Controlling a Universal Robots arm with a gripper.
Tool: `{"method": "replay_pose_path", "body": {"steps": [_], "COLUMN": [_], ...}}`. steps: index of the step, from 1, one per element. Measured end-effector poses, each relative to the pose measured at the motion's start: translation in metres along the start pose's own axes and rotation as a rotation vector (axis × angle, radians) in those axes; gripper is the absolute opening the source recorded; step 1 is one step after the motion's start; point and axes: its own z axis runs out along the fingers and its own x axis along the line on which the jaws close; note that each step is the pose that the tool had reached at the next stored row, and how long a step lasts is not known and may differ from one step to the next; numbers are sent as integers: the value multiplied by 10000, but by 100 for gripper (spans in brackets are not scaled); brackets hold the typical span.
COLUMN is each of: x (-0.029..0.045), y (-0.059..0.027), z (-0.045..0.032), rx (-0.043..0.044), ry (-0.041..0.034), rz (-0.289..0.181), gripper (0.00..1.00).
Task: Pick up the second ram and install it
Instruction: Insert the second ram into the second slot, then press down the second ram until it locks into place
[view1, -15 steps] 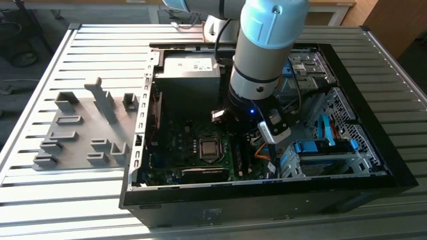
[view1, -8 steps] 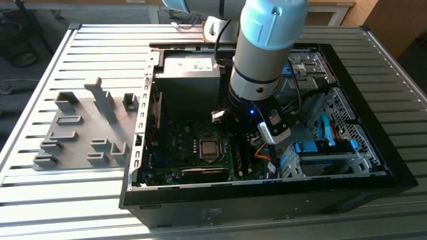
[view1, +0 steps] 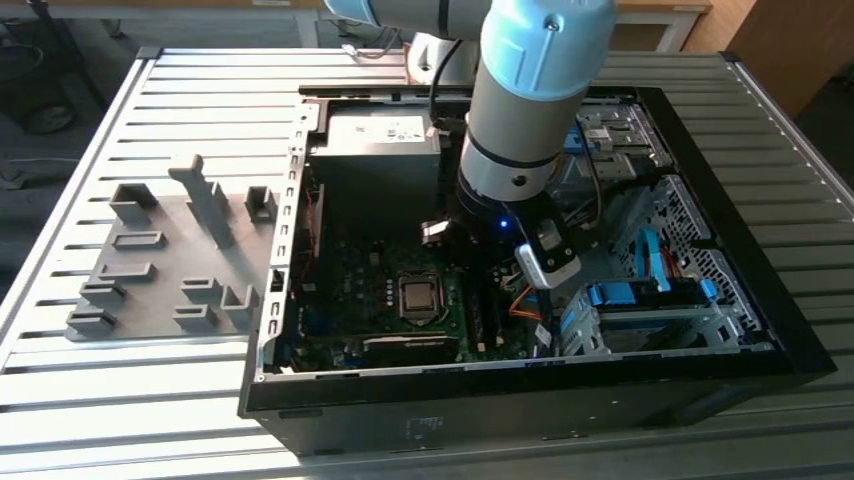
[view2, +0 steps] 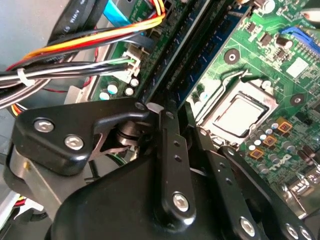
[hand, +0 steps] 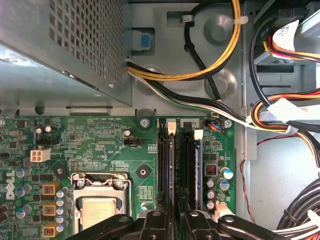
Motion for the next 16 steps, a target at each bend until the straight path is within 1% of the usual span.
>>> {"method": "replay_pose_path", "body": {"steps": [2,3,7,10,13,14,15,16], "x": [1,2,5,7,7,7,7,7], "y": [-1,0,3,5,6,6,6,5], "z": [-16,-39,-170,-240,-268,-268,-269,-270], "rx": [4,3,3,3,8,8,10,17], "ry": [5,5,10,16,24,25,25,27], "rz": [1,1,1,1,1,1,1,1], "gripper": [22,22,22,22,20,14,14,11]}}
